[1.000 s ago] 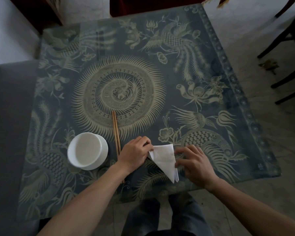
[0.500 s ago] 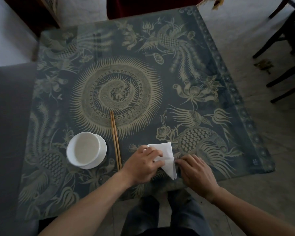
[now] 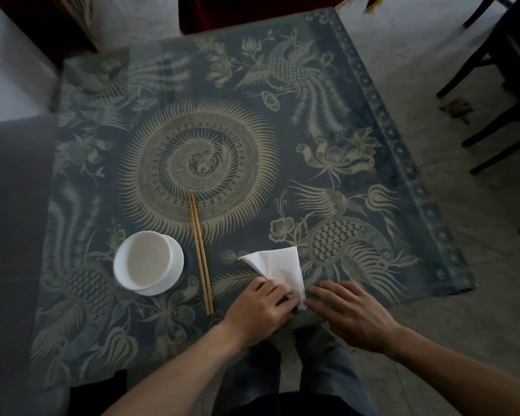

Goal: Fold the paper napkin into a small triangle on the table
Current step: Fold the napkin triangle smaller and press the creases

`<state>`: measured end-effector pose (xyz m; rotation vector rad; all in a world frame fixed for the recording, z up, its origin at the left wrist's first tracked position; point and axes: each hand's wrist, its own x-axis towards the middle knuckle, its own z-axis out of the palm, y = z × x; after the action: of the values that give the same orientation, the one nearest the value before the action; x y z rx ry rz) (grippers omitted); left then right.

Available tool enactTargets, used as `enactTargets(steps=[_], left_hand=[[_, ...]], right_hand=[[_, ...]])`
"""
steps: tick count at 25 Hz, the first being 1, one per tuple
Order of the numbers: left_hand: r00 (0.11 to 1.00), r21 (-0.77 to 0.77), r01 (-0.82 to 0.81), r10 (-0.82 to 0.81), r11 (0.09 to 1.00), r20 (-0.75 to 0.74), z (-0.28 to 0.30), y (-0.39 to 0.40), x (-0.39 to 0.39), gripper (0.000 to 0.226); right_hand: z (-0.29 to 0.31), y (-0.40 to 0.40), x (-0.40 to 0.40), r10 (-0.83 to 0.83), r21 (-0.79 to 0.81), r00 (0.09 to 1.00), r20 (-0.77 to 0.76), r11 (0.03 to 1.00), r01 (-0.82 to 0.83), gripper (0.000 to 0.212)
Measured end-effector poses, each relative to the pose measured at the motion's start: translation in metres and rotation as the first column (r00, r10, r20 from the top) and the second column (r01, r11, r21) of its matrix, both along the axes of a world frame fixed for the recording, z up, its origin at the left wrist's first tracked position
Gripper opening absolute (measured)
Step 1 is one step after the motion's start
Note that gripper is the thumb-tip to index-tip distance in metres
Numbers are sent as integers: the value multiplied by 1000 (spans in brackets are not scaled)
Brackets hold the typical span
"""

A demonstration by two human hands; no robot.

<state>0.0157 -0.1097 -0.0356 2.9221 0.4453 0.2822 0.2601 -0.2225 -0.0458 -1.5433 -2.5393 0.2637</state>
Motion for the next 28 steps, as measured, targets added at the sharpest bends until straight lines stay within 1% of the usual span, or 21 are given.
enactTargets(steps=[2,5,7,10,13,15,17,21,24,28], left_hand=[[999,-22,-8,7,1000,-36,-2,-5,0,40],[997,-56,-17,13,998,-74,-2,-10,-1,44],[998,-65,-38,35,997,-44,-1,-11,0,39],[994,-79,-82,87,993,67,3,-6,5,24],[997,-51,-16,20,999,74,9,3,19,19],[998,-41,51,-49,998,40,10,8,27,17],[997,-48,81,-82,996,-6,12,12,30,13],[997,-188,29,-42,982,-70,18,19,35,5],[994,-301,-40,7,953,-109,25,24,40,8],[986,-355,-105,51,929,-158,29,24,49,11]], right_hand=[[0,-1,1,4,-7,1000,-3,1000,-4,49],[0,-1,1,9,-5,1000,-12,1000,-9,49],[-1,-1,2,16,5,1000,-23,1000,-16,47],[-3,1,4,15,11,999,-51,1000,-14,42],[-1,4,4,25,14,998,-59,1000,-24,41],[-1,3,5,47,10,998,-44,999,-47,42],[-3,1,7,57,9,998,-32,998,-56,42],[-7,-1,7,38,16,999,-33,999,-38,41],[-10,-2,7,31,3,999,-27,1000,-31,43],[-12,-2,8,35,-34,999,-21,999,-35,50]])
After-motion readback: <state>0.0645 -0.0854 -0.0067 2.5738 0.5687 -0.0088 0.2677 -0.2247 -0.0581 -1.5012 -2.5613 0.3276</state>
